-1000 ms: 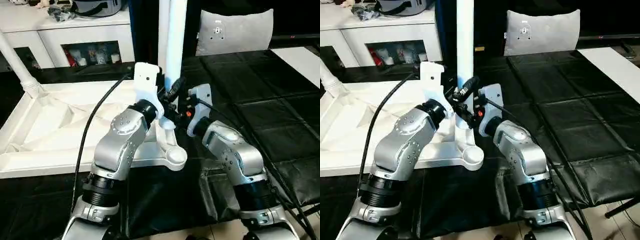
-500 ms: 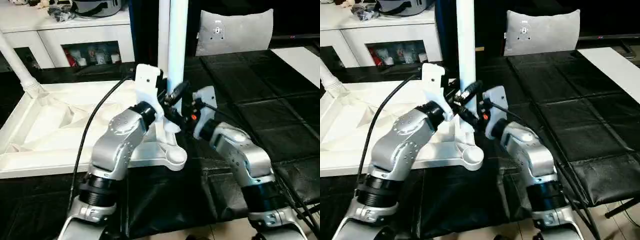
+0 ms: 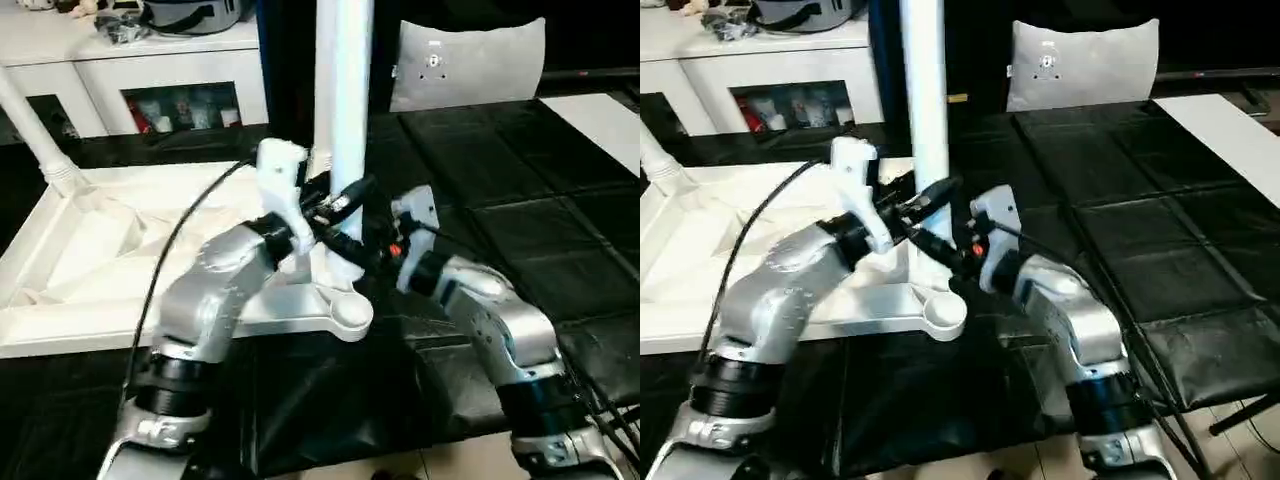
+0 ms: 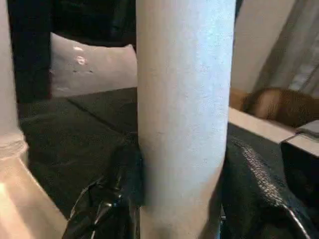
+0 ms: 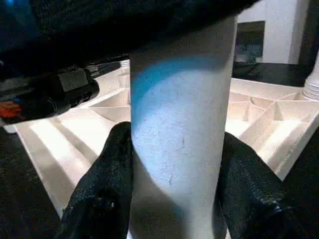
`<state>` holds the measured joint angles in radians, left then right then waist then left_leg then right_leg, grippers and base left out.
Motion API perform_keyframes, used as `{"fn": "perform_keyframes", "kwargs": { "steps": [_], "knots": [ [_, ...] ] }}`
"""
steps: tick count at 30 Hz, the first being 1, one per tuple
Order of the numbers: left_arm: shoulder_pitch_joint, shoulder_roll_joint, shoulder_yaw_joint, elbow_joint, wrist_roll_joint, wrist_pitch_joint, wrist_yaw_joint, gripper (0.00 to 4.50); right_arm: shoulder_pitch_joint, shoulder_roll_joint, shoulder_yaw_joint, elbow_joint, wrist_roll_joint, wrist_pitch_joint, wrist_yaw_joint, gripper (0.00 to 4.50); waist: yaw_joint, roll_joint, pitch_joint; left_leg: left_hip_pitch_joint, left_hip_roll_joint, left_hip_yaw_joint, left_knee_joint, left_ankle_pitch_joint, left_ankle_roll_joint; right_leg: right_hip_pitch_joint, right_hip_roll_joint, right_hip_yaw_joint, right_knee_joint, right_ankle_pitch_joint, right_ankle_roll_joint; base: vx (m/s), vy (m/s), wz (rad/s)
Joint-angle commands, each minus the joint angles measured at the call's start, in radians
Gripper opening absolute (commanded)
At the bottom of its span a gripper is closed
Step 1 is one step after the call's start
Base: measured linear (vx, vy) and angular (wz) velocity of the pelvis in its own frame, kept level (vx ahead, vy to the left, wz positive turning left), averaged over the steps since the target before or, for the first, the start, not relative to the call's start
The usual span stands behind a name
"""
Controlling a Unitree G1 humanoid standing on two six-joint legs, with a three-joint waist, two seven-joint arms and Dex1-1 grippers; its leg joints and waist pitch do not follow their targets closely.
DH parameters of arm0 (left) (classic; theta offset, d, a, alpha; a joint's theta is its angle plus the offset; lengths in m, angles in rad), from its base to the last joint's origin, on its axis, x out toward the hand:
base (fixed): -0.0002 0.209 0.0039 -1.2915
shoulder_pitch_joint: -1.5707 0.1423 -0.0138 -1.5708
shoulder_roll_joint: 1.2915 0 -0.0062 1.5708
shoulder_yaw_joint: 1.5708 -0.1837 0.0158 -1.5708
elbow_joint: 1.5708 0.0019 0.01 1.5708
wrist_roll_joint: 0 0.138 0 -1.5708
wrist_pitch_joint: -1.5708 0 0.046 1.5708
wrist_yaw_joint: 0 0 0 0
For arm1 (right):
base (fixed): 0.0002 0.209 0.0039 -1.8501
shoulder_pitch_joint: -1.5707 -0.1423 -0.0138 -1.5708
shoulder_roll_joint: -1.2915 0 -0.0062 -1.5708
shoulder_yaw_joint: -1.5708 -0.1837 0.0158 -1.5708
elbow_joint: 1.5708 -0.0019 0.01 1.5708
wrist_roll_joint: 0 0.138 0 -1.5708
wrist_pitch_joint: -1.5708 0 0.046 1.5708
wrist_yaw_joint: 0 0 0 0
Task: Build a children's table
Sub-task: Pick table leg
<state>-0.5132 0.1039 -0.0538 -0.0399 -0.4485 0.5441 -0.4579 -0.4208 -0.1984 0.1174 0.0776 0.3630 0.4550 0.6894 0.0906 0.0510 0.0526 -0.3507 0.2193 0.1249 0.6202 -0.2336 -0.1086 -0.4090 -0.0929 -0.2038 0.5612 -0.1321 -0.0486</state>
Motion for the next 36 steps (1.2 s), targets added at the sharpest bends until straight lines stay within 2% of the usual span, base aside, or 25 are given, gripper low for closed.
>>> {"fn": "perform_keyframes", "kwargs": {
  "steps": [1,2,3,8,10,11,13,14,16,17,18,19,21,22,24,27,30,32,35,36],
  "knots": [
    [0.002,0.022,0.038,-0.027,-0.036,0.022,-0.036,2.60,0.014,-0.012,0.027,-0.045,0.031,0.002,0.073,1.94,0.003,-0.013,-0.084,-0.014,0.011,0.017,-0.064,-0.006,0.075,0.079,-0.061,0.067,-0.059,-0.319,-0.015,0.000,0.000,0.00],
    [0.003,0.031,0.041,-0.035,-0.057,0.040,-0.055,2.60,0.018,-0.017,0.029,-0.048,0.036,0.004,0.083,1.93,0.003,-0.017,-0.084,-0.014,0.010,0.018,-0.064,-0.008,0.078,0.080,-0.061,0.067,-0.059,-0.318,-0.015,0.000,0.000,0.00],
    [0.008,0.047,0.042,-0.048,-0.087,0.070,-0.087,2.92,0.025,-0.029,0.033,-0.053,0.044,0.010,0.104,1.93,0.005,-0.015,-0.083,-0.014,0.011,0.017,-0.065,-0.005,0.081,0.079,-0.061,0.068,-0.057,-0.314,-0.017,0.000,0.000,0.00],
    [0.052,0.128,0.011,-0.099,-0.182,0.179,-0.228,3.04,0.052,-0.060,0.040,-0.071,0.061,0.021,0.165,1.92,0.003,-0.013,-0.082,-0.013,0.013,0.017,-0.065,-0.004,0.076,0.077,-0.062,0.070,-0.054,-0.310,-0.035,0.000,0.000,0.00],
    [0.066,0.170,-0.030,-0.103,-0.131,0.159,-0.253,3.33,0.061,-0.069,0.039,-0.071,0.062,0.018,0.174,1.92,0.003,-0.011,-0.081,-0.010,0.011,0.017,-0.067,-0.018,0.077,0.076,-0.059,0.070,-0.058,-0.329,-0.026,0.000,0.000,0.00],
    [0.066,0.170,-0.030,-0.103,-0.131,0.159,-0.253,3.33,0.061,-0.069,0.039,-0.071,0.062,0.018,0.174,1.92,0.003,-0.011,-0.081,-0.010,0.011,0.017,-0.067,-0.018,0.077,0.076,-0.059,0.070,-0.058,-0.329,-0.026,0.000,0.000,0.00],
    [0.064,0.155,-0.006,-0.097,-0.153,0.155,-0.253,3.45,0.065,-0.070,0.034,-0.069,0.067,0.016,0.176,1.92,0.002,-0.006,-0.080,-0.009,0.011,0.018,-0.067,-0.025,0.068,0.077,-0.059,0.069,-0.061,-0.342,-0.023,0.000,0.000,0.00],
    [0.064,0.145,0.008,-0.095,-0.174,0.152,-0.260,3.49,0.067,-0.066,0.027,-0.069,0.077,0.017,0.179,1.92,0.002,-0.009,-0.079,-0.011,0.011,0.019,-0.068,-0.034,0.064,0.078,-0.059,0.067,-0.064,-0.352,-0.021,0.000,0.000,0.00],
    [0.069,0.115,0.048,-0.093,-0.235,0.148,-0.279,3.61,0.071,-0.056,0.005,-0.074,0.117,0.030,0.192,1.92,0.003,-0.011,-0.079,-0.012,0.008,0.020,-0.067,-0.055,0.063,0.080,-0.061,0.065,-0.068,-0.372,-0.014,0.000,0.000,0.00],
    [0.074,0.102,0.068,-0.088,-0.263,0.148,-0.288,3.85,0.076,-0.060,0.001,-0.083,0.133,0.032,0.212,1.92,0.003,-0.012,-0.080,-0.012,0.009,0.020,-0.067,-0.053,0.063,0.081,-0.061,0.065,-0.068,-0.371,-0.012,0.000,0.000,0.00],
    [0.084,0.090,0.100,-0.080,-0.321,0.165,-0.313,3.87,0.088,-0.075,0.002,-0.104,0.163,0.051,0.258,1.92,0.004,-0.011,-0.080,-0.013,0.008,0.020,-0.066,-0.054,0.068,0.081,-0.060,0.065,-0.069,-0.370,-0.010,0.000,0.000,0.00],
    [0.084,0.090,0.100,-0.080,-0.321,0.165,-0.313,3.87,0.088,-0.075,0.002,-0.104,0.163,0.051,0.258,1.92,0.006,-0.012,-0.081,-0.014,0.008,0.020,-0.066,-0.048,0.071,0.082,-0.059,0.065,-0.068,-0.363,-0.009,0.000,0.000,0.00],
    [0.099,0.094,0.117,-0.067,-0.377,0.169,-0.360,3.87,0.106,-0.100,0.006,-0.130,0.202,0.079,0.316,1.92,0.006,-0.012,-0.082,-0.015,0.009,0.018,-0.066,-0.040,0.077,0.080,-0.057,0.066,-0.066,-0.350,-0.010,0.000,0.000,0.00],
    [0.105,0.105,0.113,-0.063,-0.381,0.171,-0.387,3.87,0.111,-0.110,0.008,-0.135,0.208,0.087,0.329,1.92,0.007,-0.014,-0.082,-0.015,0.010,0.018,-0.066,-0.038,0.079,0.082,-0.058,0.066,-0.065,-0.347,-0.009,0.000,0.000,0.00],
    [0.114,0.120,0.106,-0.057,-0.379,0.177,-0.431,3.87,0.115,-0.127,0.013,-0.141,0.215,0.097,0.342,1.92,0.006,-0.012,-0.082,-0.014,0.009,0.018,-0.067,-0.035,0.080,0.080,-0.056,0.066,-0.065,-0.351,-0.008,0.000,0.000,0.00],
    [0.115,0.144,0.087,-0.044,-0.362,0.178,-0.472,3.57,0.116,-0.146,0.013,-0.144,0.226,0.117,0.362,1.92,0.005,-0.012,-0.079,-0.011,0.006,0.019,-0.068,-0.048,0.074,0.079,-0.055,0.064,-0.071,-0.386,0.007,0.000,0.000,0.00],
    [0.111,0.166,0.093,-0.046,-0.412,0.208,-0.521,3.29,0.117,-0.165,0.006,-0.154,0.241,0.134,0.382,1.92,0.005,-0.010,-0.079,-0.010,0.007,0.019,-0.068,-0.064,0.068,0.080,-0.055,0.062,-0.074,-0.400,0.009,0.000,0.000,0.00],
    [0.110,0.175,0.090,-0.047,-0.422,0.215,-0.535,3.29,0.118,-0.172,0.005,-0.158,0.244,0.140,0.390,1.92,0.006,-0.010,-0.080,-0.010,0.008,0.018,-0.068,-0.063,0.067,0.080,-0.056,0.063,-0.072,-0.391,0.007,0.000,0.000,0.00],
    [0.111,0.197,0.068,-0.040,-0.398,0.208,-0.559,3.11,0.120,-0.186,0.011,-0.163,0.247,0.149,0.403,1.92,0.006,-0.010,-0.080,-0.010,0.008,0.018,-0.068,-0.060,0.067,0.080,-0.055,0.063,-0.071,-0.385,0.004,0.000,0.000,0.00],
    [0.113,0.202,0.059,-0.037,-0.386,0.203,-0.568,2.90,0.121,-0.189,0.014,-0.164,0.247,0.150,0.405,1.92,0.006,-0.009,-0.081,-0.011,0.008,0.018,-0.068,-0.055,0.067,0.080,-0.055,0.063,-0.070,-0.379,0.002,0.000,0.000,0.00]
  ]
}}
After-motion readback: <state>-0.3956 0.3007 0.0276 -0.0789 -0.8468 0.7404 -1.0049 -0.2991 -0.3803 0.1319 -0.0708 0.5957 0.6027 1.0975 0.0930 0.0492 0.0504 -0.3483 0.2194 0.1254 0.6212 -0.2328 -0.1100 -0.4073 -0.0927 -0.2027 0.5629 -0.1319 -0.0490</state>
